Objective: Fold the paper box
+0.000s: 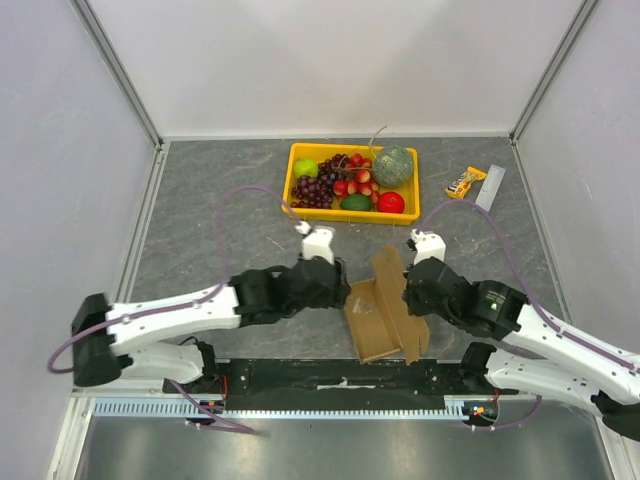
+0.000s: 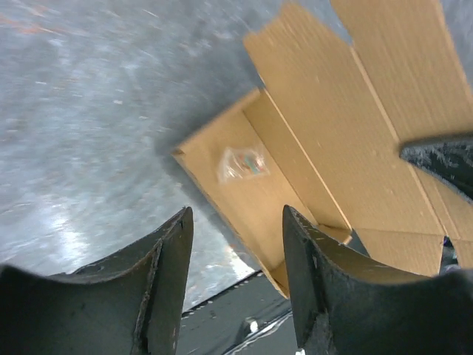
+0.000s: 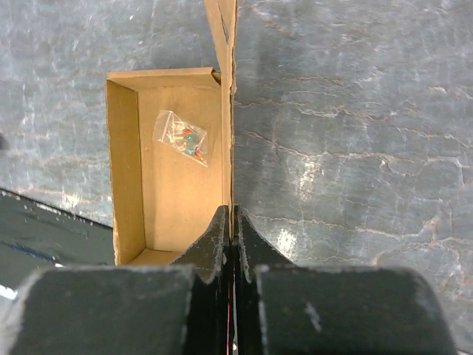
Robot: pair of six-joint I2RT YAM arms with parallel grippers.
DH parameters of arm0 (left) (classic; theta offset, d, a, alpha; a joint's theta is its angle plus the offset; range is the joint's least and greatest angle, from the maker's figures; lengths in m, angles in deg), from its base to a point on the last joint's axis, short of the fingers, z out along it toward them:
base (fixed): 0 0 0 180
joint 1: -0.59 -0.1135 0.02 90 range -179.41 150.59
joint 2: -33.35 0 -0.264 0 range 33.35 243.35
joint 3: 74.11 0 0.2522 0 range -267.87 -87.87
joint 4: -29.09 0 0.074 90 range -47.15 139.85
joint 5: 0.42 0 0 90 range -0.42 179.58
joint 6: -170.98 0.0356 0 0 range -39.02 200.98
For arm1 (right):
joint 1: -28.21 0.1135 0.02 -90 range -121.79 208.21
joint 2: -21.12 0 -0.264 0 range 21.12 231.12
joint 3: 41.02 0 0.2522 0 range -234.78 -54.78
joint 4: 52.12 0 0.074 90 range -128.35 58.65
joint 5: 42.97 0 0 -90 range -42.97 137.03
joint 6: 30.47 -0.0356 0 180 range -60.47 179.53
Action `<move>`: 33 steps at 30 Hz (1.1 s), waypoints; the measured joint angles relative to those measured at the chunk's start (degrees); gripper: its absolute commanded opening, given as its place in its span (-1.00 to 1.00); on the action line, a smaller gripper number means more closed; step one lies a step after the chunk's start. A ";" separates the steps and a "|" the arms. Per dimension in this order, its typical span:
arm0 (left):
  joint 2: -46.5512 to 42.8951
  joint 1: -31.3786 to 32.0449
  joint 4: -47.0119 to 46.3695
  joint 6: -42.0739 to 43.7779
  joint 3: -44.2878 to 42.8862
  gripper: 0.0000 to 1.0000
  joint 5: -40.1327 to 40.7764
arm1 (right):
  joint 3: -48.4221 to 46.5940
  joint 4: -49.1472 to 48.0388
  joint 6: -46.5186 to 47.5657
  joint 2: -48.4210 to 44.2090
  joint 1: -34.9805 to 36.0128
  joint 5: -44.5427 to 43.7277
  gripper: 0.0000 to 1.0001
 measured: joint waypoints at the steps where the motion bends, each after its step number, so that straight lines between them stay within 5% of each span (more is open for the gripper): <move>1: -3.28 -1.31 0.24 0.09 1.75 0.16 0.09 | -0.35 -0.07 1.20 0.66 -0.02 0.52 -1.00; 11: -31.45 -14.08 1.20 4.42 13.40 0.26 -0.74 | -11.65 -2.99 24.24 17.77 -0.02 14.82 -0.98; 23: -36.92 -18.38 -1.68 13.62 17.55 0.35 -3.85 | -22.27 -3.74 52.81 30.67 -0.02 21.84 -1.00; 33: -37.81 -24.55 -12.90 20.22 21.92 0.35 -7.50 | -23.56 -4.22 65.81 33.70 -2.25 21.75 -1.00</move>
